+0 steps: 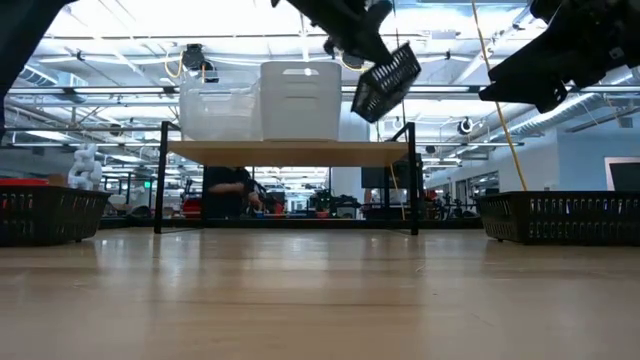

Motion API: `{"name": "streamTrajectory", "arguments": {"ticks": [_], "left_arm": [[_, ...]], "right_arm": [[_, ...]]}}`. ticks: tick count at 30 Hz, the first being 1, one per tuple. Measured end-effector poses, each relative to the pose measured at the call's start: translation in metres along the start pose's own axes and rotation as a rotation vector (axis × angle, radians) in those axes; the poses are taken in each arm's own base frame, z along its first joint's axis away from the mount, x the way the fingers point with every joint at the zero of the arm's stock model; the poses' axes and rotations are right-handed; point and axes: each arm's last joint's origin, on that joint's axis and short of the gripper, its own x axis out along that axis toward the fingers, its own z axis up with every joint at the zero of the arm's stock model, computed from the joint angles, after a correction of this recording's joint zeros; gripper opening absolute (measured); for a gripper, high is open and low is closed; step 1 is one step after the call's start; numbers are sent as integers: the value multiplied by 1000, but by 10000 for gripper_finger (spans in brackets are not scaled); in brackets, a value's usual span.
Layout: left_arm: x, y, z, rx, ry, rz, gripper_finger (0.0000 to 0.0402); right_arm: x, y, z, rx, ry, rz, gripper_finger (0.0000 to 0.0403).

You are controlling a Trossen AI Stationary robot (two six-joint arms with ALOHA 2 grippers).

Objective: Stack baskets on shelf by color
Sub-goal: Put the middle bottom black bin on the shelf

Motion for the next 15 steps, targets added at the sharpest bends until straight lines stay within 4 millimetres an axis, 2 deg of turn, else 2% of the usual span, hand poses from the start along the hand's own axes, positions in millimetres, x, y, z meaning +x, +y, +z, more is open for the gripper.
{"name": "streamTrajectory", "arguments": {"ticks": [4, 9, 15], "left_arm": [[11, -7, -11, 60, 59, -16, 18], [12, -10, -26, 100, 203, 1, 32], [10, -11, -31, 120, 273, 17, 15]], "right_arm": [[0, 0, 0, 0, 2, 1, 205], [0, 0, 0, -4, 4, 0, 205], [0, 0, 0, -3, 4, 0, 205]]}}
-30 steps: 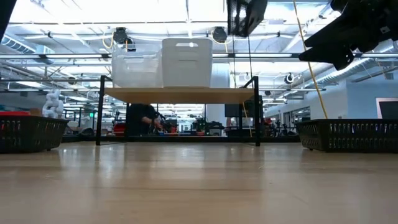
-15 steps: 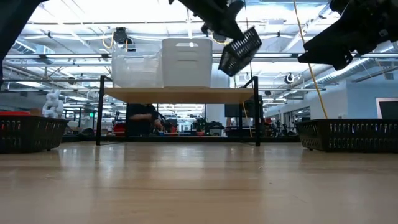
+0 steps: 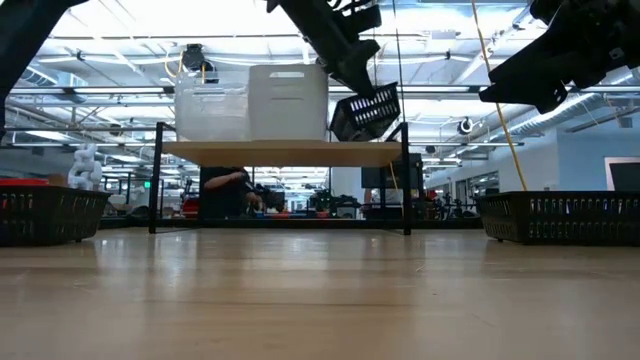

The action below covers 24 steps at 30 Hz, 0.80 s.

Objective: Stack baskets on shelf by color
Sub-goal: Put the middle bottom black bin on the shelf

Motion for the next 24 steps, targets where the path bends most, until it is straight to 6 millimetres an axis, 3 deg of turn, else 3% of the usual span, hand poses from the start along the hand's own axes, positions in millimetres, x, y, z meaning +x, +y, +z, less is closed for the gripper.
{"name": "streamTrajectory", "arguments": {"ticks": [4, 13, 19, 24], "left_arm": [[-1, -4, 1, 20, -4, -5, 22], [-2, -9, 0, 126, 28, 8, 82], [-4, -13, 1, 165, 30, 30, 87], [-25, -18, 11, 175, -9, 57, 87]], "right_arm": [[0, 0, 0, 2, 0, 1, 205], [0, 0, 0, 1, 0, 0, 205], [1, -2, -6, -1, 9, -6, 205], [1, -4, -11, 13, 15, -10, 205]]}}
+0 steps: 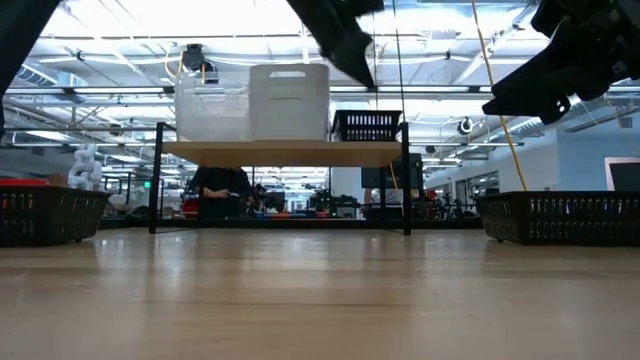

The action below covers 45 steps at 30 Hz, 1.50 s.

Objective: Stack baskets on shelf by color
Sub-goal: Put the middle bottom black bin on the shelf, then stack the left black bin on top of the black bin on the shelf

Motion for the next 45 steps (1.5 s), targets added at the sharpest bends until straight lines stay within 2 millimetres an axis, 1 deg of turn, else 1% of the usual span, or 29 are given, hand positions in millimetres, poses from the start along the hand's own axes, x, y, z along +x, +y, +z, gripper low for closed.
{"name": "streamTrajectory", "arguments": {"ticks": [1, 4, 7, 9, 11, 14, 16, 17, 20, 22, 25, 27, 31, 35, 38, 45], "left_arm": [[-7, -2, 3, 3, -7, 21, 88], [-40, -5, 15, 15, -39, 73, 88], [-81, -15, 24, 10, -74, 81, 88], [-108, -24, 25, -52, -89, 43, 88], [-135, -33, 21, -148, -67, -19, 88], [-164, -53, 6, -262, 54, -102, 88], [-176, -71, -10, -304, 189, -110, 88], [-180, -82, -18, -338, 235, -85, 88], [-180, -119, -48, -501, 354, 14, 88], [-180, -140, -66, -621, 425, 42, 88], [-175, -160, -93, -766, 548, 83, 88], [-168, -169, -112, -808, 627, 138, 88], [-156, -179, -147, -882, 727, 268, 88], [-142, -185, -175, -937, 850, 318, 88], [-136, -185, -188, -954, 895, 359, 88], [-121, -181, -208, -973, 928, 395, 88]], "right_arm": [[0, 0, 0, 0, 0, 0, 205], [0, 0, 0, 2, -2, 1, 205], [0, 0, 0, 5, -5, 3, 205], [0, 0, 0, 10, -5, 4, 205], [0, 1, 0, 18, -2, 9, 205], [-1, 1, 0, 21, -1, 14, 205], [-1, 1, 0, 29, -2, 14, 205], [-1, 1, 0, 29, -2, 15, 205], [-1, 2, 1, 53, -8, 20, 205], [-1, 2, 1, 60, -7, 20, 205], [-1, 3, 2, 73, -23, 28, 205], [-1, 4, 4, 74, -40, 37, 205], [-1, 4, 6, 71, -54, 44, 205], [-1, 4, 6, 58, -55, 42, 205], [-1, 4, 7, 53, -59, 44, 205], [-1, 4, 7, 46, -58, 43, 205]]}}
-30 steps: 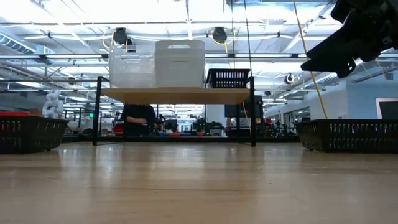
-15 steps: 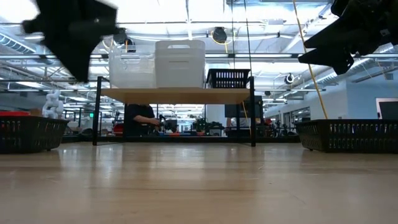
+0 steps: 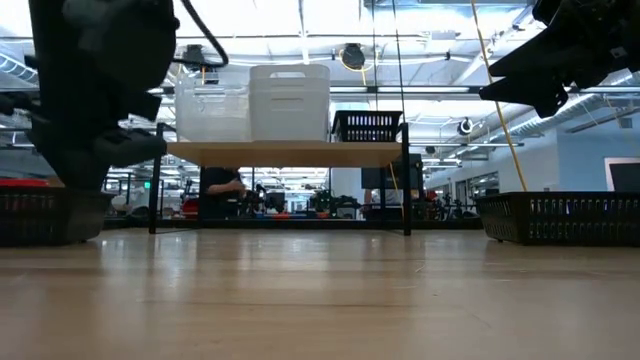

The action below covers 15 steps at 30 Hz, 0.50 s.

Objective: Stack baskets on shelf by color
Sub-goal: Stack the left black bin on top of the black bin on the shelf

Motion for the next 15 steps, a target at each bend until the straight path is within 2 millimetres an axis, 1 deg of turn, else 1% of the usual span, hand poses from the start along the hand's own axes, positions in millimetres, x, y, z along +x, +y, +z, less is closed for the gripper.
{"name": "streamTrajectory", "arguments": {"ticks": [4, 7, 11, 13, 15], "left_arm": [[11, -4, 1, 32, 40, -39, 88], [10, -4, 3, 48, 57, -33, 88], [-5, 2, 9, 50, 56, -43, 88], [-15, 6, 13, 36, 45, -79, 88], [-26, 14, 16, -12, -8, -136, 88]], "right_arm": [[0, 0, -1, 3, 1, -1, 205], [0, -2, -4, 3, 6, -2, 205], [0, -2, -4, 13, -6, 4, 205], [0, -2, -4, 14, -7, 4, 205], [0, -2, -4, 14, -7, 4, 205]]}}
